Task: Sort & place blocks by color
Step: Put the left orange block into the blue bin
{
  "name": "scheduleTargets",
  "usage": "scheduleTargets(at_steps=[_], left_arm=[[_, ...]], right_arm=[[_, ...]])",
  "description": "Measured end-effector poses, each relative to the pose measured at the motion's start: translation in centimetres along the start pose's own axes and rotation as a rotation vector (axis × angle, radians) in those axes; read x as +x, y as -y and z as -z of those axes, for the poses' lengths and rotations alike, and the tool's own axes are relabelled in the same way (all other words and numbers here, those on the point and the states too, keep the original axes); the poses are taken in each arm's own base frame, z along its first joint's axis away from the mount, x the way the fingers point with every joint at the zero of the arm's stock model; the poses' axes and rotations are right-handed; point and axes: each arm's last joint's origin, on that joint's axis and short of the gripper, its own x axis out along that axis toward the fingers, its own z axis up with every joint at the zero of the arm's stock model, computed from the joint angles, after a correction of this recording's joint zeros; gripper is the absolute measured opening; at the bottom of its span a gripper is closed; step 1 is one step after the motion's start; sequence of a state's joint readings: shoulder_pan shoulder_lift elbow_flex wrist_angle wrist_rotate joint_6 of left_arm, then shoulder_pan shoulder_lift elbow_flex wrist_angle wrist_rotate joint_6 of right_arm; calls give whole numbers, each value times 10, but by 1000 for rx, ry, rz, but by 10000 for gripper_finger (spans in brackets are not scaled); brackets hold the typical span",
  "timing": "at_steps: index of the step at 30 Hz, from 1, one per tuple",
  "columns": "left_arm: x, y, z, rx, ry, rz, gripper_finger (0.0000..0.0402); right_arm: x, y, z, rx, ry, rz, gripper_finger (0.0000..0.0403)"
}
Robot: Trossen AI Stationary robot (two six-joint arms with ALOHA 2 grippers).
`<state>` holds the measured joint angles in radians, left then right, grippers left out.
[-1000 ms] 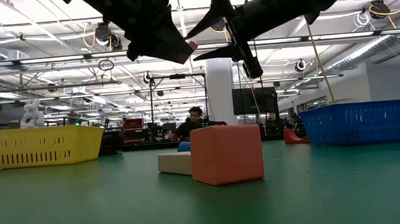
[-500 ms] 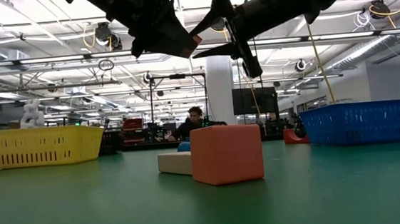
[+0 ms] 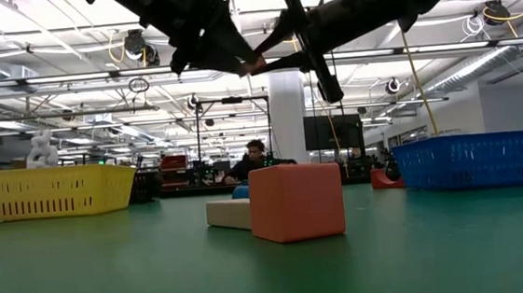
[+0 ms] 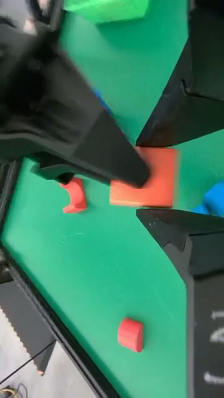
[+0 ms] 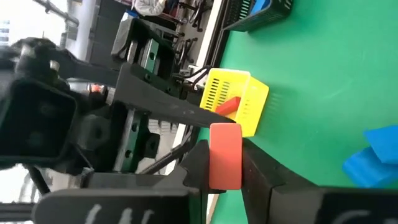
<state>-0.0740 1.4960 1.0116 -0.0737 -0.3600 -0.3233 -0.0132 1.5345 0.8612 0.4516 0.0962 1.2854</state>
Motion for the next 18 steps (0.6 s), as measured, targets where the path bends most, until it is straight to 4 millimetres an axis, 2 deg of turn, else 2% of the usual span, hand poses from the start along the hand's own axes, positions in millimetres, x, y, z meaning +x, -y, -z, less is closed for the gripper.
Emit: scheduleTargets(at_steps=[6, 10, 14, 18], left_arm=[[-1, 0, -3, -36, 18, -3, 207], [-1, 0, -2, -44, 9, -6, 219], [-1, -1, -1, -60, 0, -8, 220], [-1, -1, 1, -58, -15, -14, 213]], right_arm=[[-1, 16, -12, -50, -100, 99, 43], [-13, 23, -24, -97, -176, 189, 43], [-34, 20, -34, -142, -245, 224, 43], [-69, 10, -41, -188, -301, 246, 43]])
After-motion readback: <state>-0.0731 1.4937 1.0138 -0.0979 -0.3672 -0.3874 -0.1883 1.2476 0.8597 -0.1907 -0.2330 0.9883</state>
